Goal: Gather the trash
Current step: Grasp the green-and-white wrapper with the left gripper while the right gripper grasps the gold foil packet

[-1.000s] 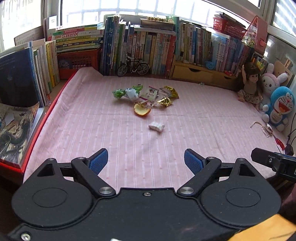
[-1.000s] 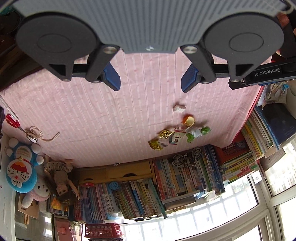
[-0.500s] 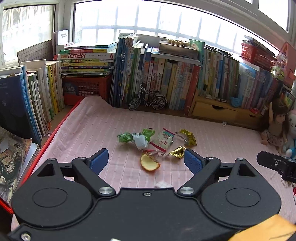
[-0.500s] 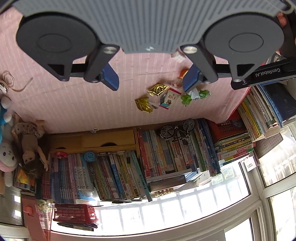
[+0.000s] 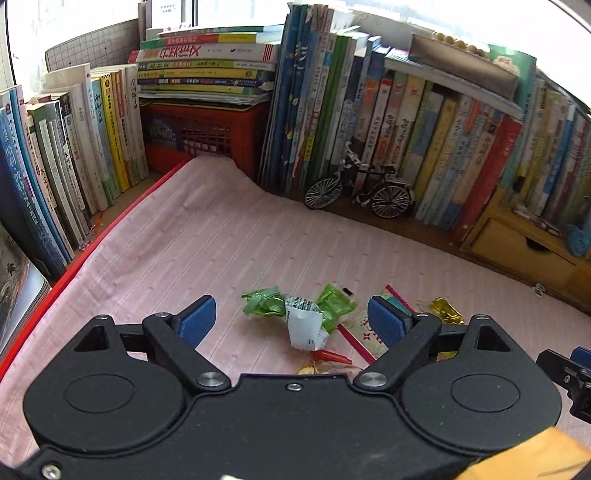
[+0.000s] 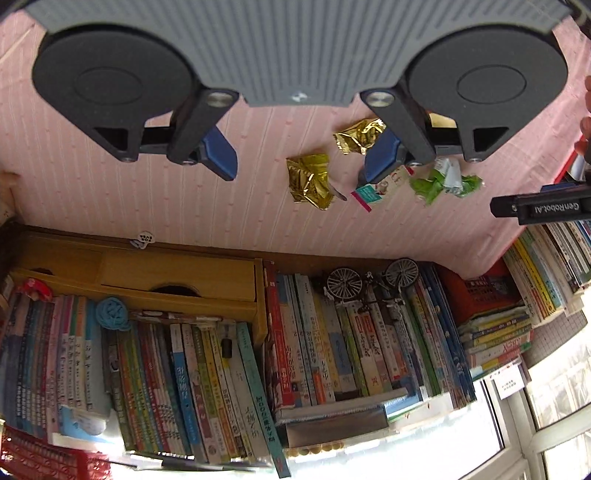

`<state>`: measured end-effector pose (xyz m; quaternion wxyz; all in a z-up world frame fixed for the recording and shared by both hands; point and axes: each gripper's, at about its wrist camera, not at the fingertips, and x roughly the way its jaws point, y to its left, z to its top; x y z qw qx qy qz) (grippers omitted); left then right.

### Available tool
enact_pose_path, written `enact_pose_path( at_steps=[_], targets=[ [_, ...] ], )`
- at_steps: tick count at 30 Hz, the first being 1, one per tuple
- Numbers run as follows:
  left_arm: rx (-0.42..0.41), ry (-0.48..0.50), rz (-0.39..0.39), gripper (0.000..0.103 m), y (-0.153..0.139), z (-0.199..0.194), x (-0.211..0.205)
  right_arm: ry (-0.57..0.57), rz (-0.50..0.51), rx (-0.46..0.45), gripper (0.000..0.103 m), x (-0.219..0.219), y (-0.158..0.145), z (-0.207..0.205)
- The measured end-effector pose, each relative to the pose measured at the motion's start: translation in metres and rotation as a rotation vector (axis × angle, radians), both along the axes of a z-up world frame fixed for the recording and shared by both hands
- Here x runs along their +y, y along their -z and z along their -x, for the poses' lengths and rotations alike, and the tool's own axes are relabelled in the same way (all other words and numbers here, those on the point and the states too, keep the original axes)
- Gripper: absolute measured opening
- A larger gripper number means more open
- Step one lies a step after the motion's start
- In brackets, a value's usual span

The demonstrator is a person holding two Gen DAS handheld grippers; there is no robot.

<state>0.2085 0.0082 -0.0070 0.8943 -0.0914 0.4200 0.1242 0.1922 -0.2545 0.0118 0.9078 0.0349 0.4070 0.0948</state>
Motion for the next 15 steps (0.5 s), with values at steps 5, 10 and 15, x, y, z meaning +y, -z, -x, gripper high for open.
enact_pose_path(
  at_steps=[5,10,15],
  targets=[
    [0.052,-0.041,-0.016,0.088,0.031,-0.032,0.004,-0.011,-0.022,0.078,0.083,-0.005,0.041,-0.05],
    [0.095,-0.058,-0.025,0.088,0.066,-0.054,0.003,-0.017,-0.069,0.134,0.08,-0.003,0.07,-0.089],
    [0.126,-0.064,-0.029,0.088,0.093,-0.062,0.0,-0.023,-0.091,0.197,0.075,0.005,0.092,-0.114]
  ],
)
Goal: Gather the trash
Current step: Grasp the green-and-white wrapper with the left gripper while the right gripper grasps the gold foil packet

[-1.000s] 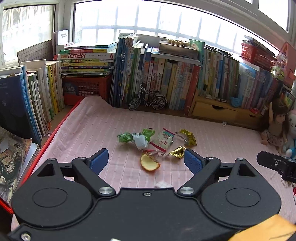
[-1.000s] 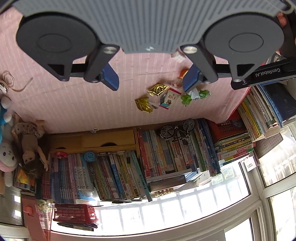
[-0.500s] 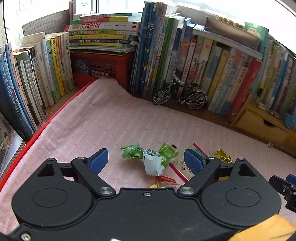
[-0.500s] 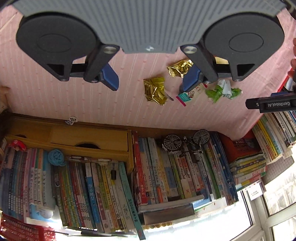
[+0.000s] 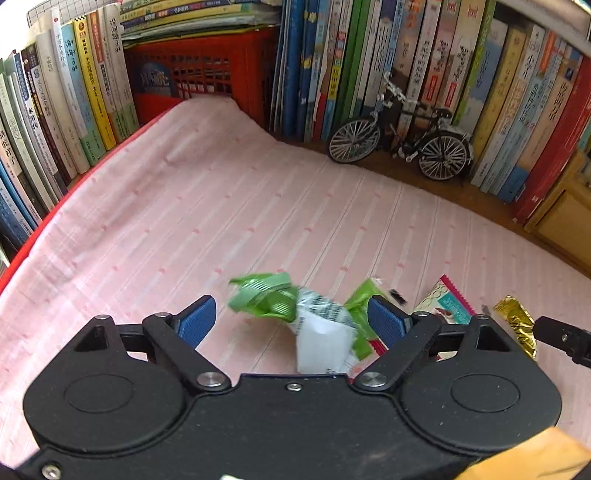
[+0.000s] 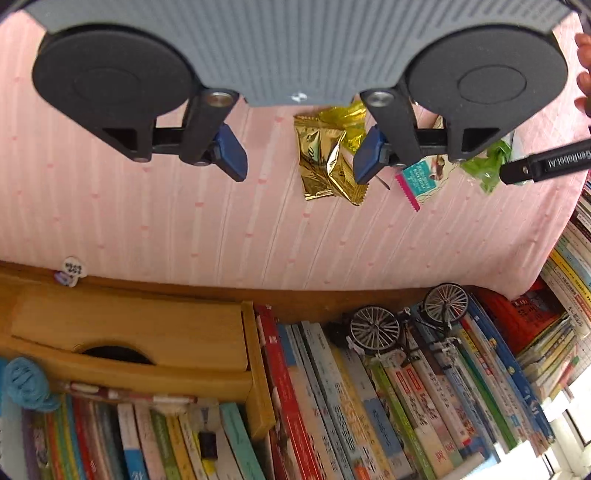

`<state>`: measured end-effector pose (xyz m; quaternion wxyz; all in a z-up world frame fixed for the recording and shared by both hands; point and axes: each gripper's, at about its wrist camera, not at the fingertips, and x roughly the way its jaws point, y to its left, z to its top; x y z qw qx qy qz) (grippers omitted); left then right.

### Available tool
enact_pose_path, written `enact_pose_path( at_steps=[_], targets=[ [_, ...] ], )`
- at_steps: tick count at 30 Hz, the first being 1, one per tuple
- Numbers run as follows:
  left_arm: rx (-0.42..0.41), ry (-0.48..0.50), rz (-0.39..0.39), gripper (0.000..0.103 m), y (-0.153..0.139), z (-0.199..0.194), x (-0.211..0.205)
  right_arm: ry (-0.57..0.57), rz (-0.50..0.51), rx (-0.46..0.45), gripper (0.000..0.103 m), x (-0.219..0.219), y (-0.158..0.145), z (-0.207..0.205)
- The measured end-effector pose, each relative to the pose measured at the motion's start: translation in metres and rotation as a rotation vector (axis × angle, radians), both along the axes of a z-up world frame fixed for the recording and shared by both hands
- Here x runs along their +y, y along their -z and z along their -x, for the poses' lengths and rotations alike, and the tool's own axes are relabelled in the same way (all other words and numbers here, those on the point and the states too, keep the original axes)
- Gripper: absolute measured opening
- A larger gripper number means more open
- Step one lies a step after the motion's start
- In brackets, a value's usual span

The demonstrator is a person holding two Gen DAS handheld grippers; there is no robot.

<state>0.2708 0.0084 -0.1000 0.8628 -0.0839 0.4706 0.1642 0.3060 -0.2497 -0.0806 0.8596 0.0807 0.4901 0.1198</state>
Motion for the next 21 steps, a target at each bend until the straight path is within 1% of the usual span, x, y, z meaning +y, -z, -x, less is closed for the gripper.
enact_pose_path(
  at_steps=[2,4,5,6,7,8,9,10,12,13,14,15,16,18,21],
  targets=[
    [-0.006,0.004,0.004,0.088,0.004,-0.002,-0.001,-0.007,-0.017,0.016,0.073,0.004,0.007,-0.005],
    [-0.016,0.006,0.019,0.088,0.005,-0.005,-0.001,-0.024,-0.027,0.032,0.069,0.009,0.012,-0.01],
    [-0.018,0.009,0.027,0.088,0.005,-0.006,-0.001,-0.032,-0.033,0.042,0.064,0.011,0.015,-0.011],
    [-0.019,0.012,0.037,0.088,0.004,-0.008,-0.001,-0.039,-0.037,0.046,0.057,0.013,0.017,-0.012],
    [-0.022,0.017,0.045,0.085,0.004,-0.009,-0.002,-0.042,-0.036,0.039,0.052,0.015,0.018,-0.012],
    [-0.026,0.026,0.058,0.083,0.002,-0.011,-0.002,-0.051,-0.034,0.031,0.043,0.016,0.018,-0.012],
    [-0.029,0.033,0.073,0.072,0.001,-0.012,-0.003,-0.057,-0.035,0.032,0.033,0.017,0.018,-0.012],
    [-0.03,0.037,0.089,0.065,0.0,-0.012,-0.004,-0.055,-0.04,0.039,0.034,0.017,0.018,-0.012],
    [-0.033,0.044,0.115,0.063,-0.003,-0.011,-0.007,-0.059,-0.064,0.048,0.033,0.015,0.017,-0.01],
    [-0.042,0.059,0.123,0.059,-0.006,-0.009,-0.011,-0.064,-0.067,0.048,0.033,0.015,0.016,-0.009],
    [-0.047,0.074,0.121,0.058,-0.008,-0.007,-0.015,-0.07,-0.066,0.047,0.032,0.014,0.015,-0.006],
    [-0.048,0.094,0.111,0.049,-0.011,-0.005,-0.02,-0.073,-0.065,0.045,0.032,0.014,0.014,-0.002],
    [-0.044,0.11,0.107,0.029,-0.013,-0.003,-0.025,-0.072,-0.067,0.044,0.032,0.013,0.012,0.002],
    [-0.032,0.11,0.114,0.03,-0.017,0.003,-0.03,-0.062,-0.078,0.049,0.032,0.011,0.009,0.011],
    [-0.044,0.123,0.131,0.03,-0.025,0.016,-0.037,-0.048,-0.087,0.047,0.032,0.007,0.002,0.027]
  ],
)
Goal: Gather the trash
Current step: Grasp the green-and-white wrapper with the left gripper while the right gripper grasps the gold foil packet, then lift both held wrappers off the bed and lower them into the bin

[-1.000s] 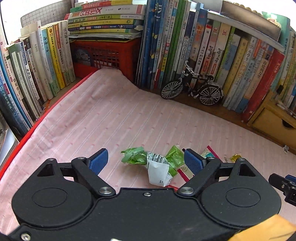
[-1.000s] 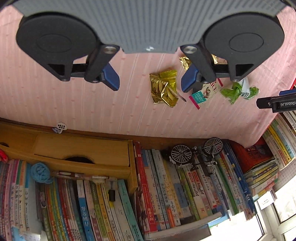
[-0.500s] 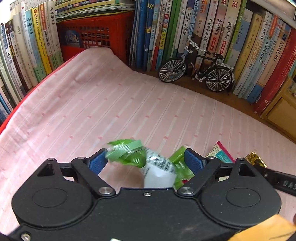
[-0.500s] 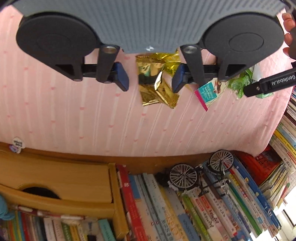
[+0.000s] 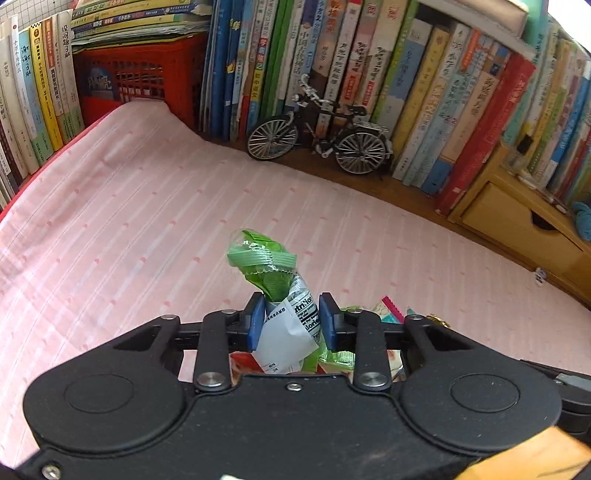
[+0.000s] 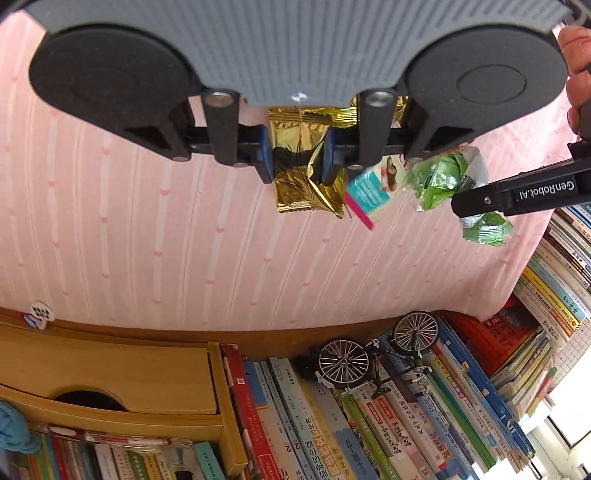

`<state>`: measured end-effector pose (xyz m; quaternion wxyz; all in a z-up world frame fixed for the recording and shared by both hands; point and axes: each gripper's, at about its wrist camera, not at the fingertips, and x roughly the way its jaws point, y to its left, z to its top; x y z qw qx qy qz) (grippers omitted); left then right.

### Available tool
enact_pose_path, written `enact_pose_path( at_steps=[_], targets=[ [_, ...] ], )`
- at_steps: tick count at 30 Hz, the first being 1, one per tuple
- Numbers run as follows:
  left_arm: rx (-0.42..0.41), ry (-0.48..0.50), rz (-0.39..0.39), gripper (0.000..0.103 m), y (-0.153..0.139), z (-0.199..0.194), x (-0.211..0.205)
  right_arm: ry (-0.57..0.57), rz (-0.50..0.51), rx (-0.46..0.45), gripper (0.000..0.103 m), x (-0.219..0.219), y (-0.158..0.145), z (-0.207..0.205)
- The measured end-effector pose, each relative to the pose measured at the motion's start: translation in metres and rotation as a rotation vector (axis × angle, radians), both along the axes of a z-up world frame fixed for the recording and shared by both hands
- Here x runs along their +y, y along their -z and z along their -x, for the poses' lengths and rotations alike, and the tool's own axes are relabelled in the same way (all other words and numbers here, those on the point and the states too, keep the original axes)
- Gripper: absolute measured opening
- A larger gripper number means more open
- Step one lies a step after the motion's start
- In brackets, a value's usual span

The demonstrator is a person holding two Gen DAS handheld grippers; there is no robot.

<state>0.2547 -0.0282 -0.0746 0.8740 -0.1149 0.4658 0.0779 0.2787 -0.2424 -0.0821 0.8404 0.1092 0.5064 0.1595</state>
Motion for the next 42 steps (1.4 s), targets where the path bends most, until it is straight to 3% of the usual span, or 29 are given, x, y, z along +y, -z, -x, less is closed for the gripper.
enact_pose_path(
  at_steps=[14,27,42],
  targets=[
    [-0.074,0.096,-0.002,0.029,-0.062,0.088,-0.026,0.068,0.006,-0.067,0.032,-0.023,-0.045,0.086],
    [-0.109,0.145,0.026,0.03,-0.108,0.211,-0.029,0.109,0.015,-0.143,0.032,-0.016,-0.09,0.172],
    [-0.101,0.126,0.049,0.03,-0.108,0.331,0.029,0.02,0.066,-0.156,0.032,0.04,-0.105,0.274]
  ],
)
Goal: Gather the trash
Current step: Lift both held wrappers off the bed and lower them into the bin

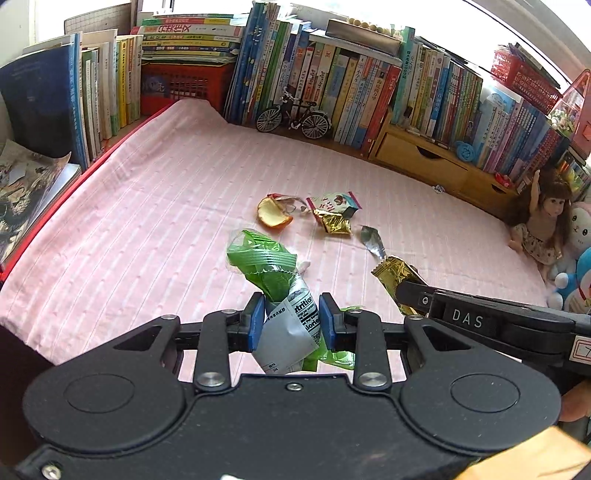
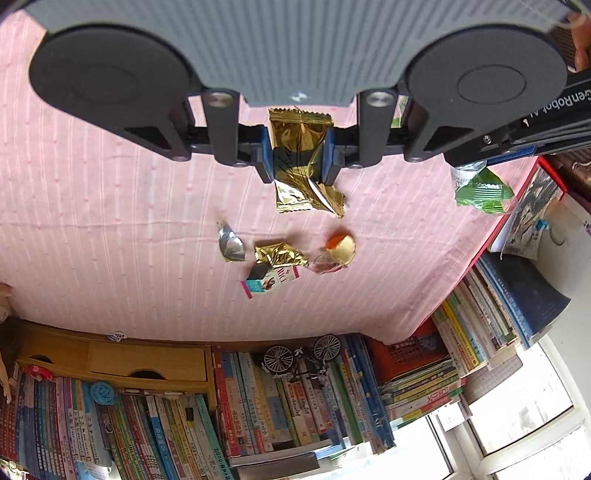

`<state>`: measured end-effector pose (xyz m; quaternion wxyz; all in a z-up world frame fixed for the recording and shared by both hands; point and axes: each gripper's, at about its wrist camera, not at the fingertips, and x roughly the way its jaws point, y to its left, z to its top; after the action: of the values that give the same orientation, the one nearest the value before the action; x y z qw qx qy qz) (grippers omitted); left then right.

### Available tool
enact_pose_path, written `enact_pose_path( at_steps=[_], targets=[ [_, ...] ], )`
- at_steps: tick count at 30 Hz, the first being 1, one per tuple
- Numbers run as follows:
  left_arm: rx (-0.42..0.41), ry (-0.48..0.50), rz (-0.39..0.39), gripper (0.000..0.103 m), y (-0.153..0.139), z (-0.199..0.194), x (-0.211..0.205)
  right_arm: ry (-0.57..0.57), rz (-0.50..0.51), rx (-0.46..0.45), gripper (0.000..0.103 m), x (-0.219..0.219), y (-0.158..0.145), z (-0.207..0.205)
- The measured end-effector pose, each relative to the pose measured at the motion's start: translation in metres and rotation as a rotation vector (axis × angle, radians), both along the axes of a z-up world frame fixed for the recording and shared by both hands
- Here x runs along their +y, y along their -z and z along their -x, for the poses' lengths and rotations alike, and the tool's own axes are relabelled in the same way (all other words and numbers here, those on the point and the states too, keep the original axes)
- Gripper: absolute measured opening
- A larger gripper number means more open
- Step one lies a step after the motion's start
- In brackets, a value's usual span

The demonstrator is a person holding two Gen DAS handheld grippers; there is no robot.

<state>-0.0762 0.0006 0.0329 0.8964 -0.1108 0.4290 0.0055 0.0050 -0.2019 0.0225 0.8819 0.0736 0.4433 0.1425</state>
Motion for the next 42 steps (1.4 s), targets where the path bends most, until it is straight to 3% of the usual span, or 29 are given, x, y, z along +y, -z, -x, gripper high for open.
enact_pose_path(
  at_steps=[11,23,33,42],
  targets=[
    [0.068,-0.035,0.02,0.03,0.032,0.085,0.047,-0.07,0.042,0.053,0.033,0.046,0.018,0.078],
    [0.246,-0.093,0.055,0.03,0.106,0.159,0.075,-0.189,0.088,0.186,0.033,0.086,0.069,0.147],
    [0.397,-0.099,0.095,0.03,0.168,0.176,0.079,-0.22,0.133,0.333,0.034,0.101,0.123,0.16],
    [0.441,-0.053,0.105,0.03,0.185,0.168,0.074,-0.228,0.149,0.376,0.035,0.105,0.139,0.153]
  ],
)
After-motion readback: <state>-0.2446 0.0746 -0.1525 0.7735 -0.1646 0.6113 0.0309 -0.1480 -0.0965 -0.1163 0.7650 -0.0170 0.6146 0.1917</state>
